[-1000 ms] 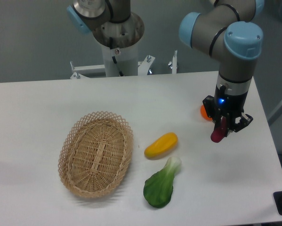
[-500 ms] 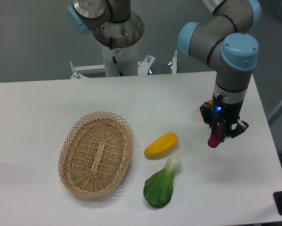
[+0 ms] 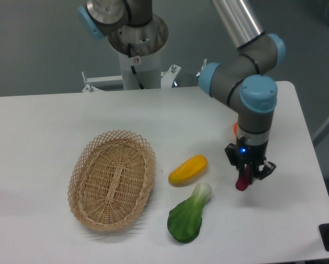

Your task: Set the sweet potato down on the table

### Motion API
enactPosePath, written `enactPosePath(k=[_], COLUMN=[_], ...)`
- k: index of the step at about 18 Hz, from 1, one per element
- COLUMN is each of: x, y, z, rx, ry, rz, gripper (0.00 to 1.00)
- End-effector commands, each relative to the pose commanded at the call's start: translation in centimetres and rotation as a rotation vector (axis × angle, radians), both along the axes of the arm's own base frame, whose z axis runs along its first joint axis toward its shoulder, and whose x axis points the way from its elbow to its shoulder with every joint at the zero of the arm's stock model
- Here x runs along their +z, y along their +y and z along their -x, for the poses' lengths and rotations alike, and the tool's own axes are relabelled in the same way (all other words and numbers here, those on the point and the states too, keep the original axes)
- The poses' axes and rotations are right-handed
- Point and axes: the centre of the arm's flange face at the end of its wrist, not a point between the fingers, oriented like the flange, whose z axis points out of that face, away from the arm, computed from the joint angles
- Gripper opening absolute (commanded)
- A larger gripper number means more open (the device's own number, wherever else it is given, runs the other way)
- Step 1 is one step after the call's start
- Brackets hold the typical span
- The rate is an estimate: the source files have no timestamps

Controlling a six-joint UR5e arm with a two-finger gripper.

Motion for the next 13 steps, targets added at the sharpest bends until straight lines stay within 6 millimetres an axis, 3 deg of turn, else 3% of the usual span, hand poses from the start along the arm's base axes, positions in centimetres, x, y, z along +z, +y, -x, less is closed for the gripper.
enactPosePath(k=[3,4,5,6,7,10,13], x=[-0.4,-0.5,-0.4,-0.3,0.0,1.9,6.2], y=[-0.1,-0.1,-0.1,-0.2,0.0,0.3,0.8], z=[-0.4,-0.5,-0.4,-0.3,-0.3,0.3,1.1], rx=[-0.002,-0.002,-0.002,0.000,-0.002,0.029,0.112], ry=[-0.011,-0.012,-0.011,-0.007,-0.003,0.022,0.069], rz=[0.006,0.006,0.006,0.004,0.001,-0.024,-0.076], gripper=[0.19,0.31,0.54,0.86,1.00,1.00,1.00])
